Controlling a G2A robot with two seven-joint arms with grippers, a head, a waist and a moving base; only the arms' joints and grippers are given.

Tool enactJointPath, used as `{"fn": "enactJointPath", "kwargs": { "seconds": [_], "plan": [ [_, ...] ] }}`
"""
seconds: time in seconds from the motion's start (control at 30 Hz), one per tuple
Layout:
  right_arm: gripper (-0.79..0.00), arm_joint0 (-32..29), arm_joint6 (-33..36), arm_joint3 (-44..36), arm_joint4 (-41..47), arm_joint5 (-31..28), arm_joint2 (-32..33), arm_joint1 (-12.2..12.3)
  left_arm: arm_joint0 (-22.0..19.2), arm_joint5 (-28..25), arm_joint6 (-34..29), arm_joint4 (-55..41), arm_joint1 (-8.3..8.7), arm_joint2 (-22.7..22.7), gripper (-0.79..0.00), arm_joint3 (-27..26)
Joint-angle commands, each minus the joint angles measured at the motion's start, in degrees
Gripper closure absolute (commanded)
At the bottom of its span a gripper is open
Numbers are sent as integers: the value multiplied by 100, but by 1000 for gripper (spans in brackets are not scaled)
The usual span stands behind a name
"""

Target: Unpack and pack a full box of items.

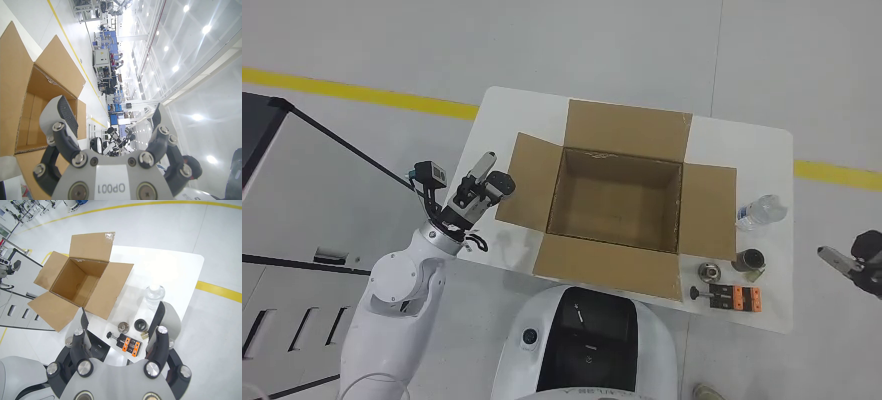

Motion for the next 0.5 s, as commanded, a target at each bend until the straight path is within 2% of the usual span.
{"fn": "enactJointPath", "kwargs": {
  "seconds": [0.0,0.13,0.23,0.37,0.47],
  "plan": [
    [-785,-1,-9,6,14,4,5,-1,0,0,0,0,0,0,-785,0],
    [-785,45,-181,-40,-95,-64,39,-2,0,0,0,0,0,0,-785,0],
    [-785,156,-1088,339,-589,-91,-81,-56,0,0,0,0,0,0,-785,0],
    [-785,333,-2374,1007,-1134,-651,-244,-123,0,0,0,0,0,0,-785,0],
    [-785,355,-3380,1378,-1992,-803,-555,-217,0,0,0,0,0,0,-785,0]
  ]
}}
